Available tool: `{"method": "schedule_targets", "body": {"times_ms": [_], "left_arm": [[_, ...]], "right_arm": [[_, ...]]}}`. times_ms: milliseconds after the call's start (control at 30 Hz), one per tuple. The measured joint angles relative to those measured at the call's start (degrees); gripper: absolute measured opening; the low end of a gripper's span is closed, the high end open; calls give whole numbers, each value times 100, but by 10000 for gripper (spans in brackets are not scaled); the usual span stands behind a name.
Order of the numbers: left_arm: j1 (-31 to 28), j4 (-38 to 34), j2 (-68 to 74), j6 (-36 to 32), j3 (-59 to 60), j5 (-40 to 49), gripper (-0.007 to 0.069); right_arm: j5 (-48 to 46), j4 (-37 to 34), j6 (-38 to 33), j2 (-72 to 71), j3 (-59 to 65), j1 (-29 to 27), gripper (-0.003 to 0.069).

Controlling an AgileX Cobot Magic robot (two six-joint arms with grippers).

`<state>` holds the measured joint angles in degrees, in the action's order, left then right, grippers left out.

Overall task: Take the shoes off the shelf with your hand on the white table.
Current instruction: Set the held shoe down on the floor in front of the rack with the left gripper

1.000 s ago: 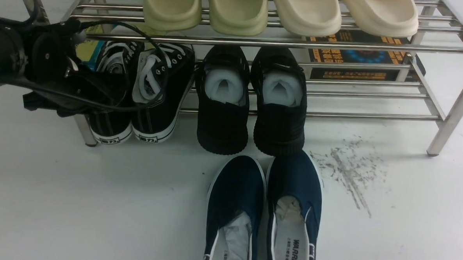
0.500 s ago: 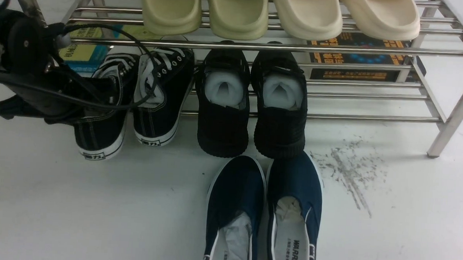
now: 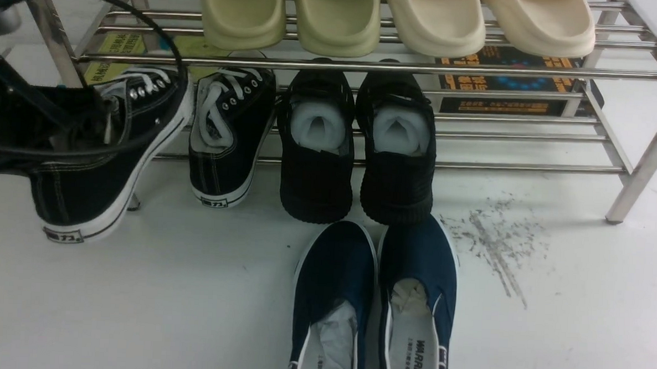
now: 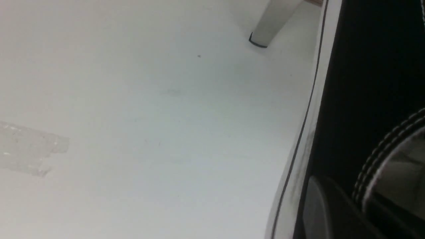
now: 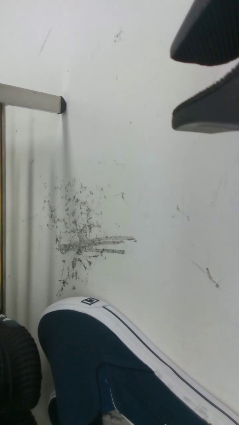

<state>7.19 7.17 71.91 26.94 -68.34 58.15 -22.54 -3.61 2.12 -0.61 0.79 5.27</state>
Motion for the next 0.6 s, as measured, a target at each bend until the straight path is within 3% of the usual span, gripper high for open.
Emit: {"method": "schedule_targets", "body": {"times_ms": [233, 433, 600], "left_arm": [[0, 225, -1012, 57, 287, 1254, 12], [0, 210, -1564, 489, 1362, 1112, 12], [0, -242, -1873, 586, 2562, 549, 12]], "right_arm": [[0, 0, 0, 0, 0, 0, 237], [0, 0, 0, 0, 0, 0, 237], [0, 0, 0, 0, 0, 0, 237]]}}
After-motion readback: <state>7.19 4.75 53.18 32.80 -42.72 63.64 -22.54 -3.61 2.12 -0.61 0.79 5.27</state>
